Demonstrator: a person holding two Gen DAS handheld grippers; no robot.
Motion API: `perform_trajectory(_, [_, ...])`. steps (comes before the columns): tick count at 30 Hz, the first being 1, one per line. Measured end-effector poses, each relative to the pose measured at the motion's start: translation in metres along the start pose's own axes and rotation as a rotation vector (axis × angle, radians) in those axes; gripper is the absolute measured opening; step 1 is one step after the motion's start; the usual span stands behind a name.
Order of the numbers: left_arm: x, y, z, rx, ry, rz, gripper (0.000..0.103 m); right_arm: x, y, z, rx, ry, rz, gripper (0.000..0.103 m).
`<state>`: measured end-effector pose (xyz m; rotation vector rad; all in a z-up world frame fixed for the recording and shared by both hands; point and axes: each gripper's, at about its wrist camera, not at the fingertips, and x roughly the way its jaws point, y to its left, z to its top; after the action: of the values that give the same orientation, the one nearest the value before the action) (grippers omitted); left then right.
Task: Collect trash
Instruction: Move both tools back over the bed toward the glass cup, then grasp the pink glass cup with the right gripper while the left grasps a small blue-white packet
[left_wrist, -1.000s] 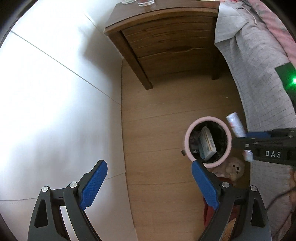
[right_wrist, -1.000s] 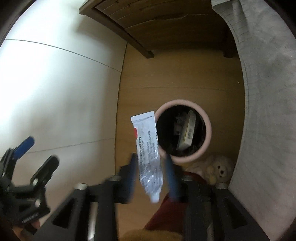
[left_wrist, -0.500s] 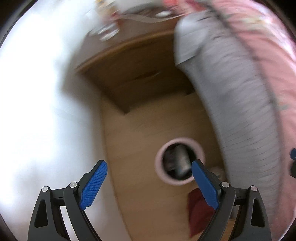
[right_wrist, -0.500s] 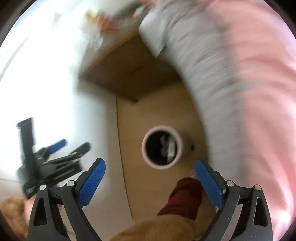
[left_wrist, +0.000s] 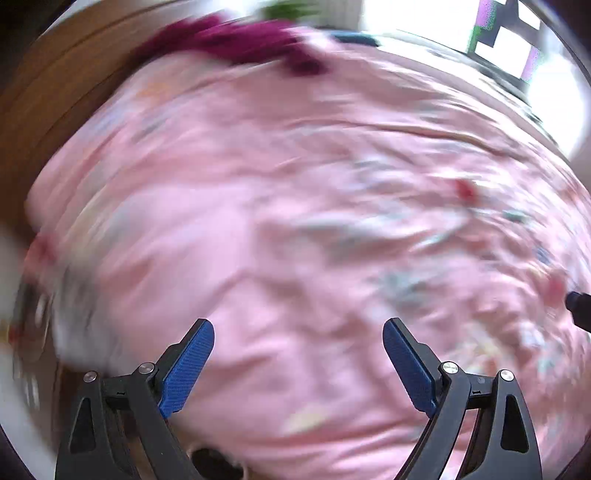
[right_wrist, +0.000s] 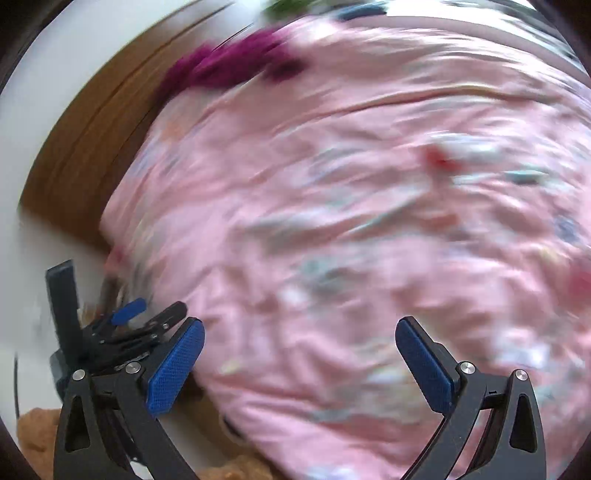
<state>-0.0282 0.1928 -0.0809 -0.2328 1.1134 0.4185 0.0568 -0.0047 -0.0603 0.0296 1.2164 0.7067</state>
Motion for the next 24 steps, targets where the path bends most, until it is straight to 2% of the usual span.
perform_trajectory(5, [0.024,-0.109,0.065,0.251,0.003,-0.137,0.096,-0.045,-0.095,0.007,0.260,-0.101,-0.092,0.103])
perform_trajectory(7, [0.036,-0.133,0.078,0.311,0.011,-0.151,0.096,-0.055,-0.121,-0.002,0.329,-0.133,-0.111,0.103])
perform_trajectory(9, [0.048,-0.169,0.085,0.365,0.025,-0.145,0.096,-0.058,-0.145,-0.011,0.344,-0.144,-0.175,0.103])
perform_trajectory(13, [0.063,-0.211,0.072,0.375,0.071,-0.185,0.096,-0.058,-0.201,-0.024,0.427,-0.125,-0.281,0.103])
perform_trajectory(16, [0.077,-0.232,0.052,0.387,0.119,-0.174,0.096,-0.049,-0.246,-0.022,0.495,-0.100,-0.321,0.103])
perform_trajectory(19, [0.091,-0.247,0.038,0.393,0.165,-0.165,0.096,-0.028,-0.277,-0.008,0.483,-0.043,-0.357,0.103])
perform_trajectory(22, [0.100,-0.253,0.031,0.393,0.183,-0.159,0.096,0.005,-0.305,0.009,0.462,0.017,-0.381,0.103])
perform_trajectory(24, [0.107,-0.254,0.032,0.370,0.195,-0.162,0.096,0.035,-0.324,0.020,0.432,0.066,-0.428,0.103])
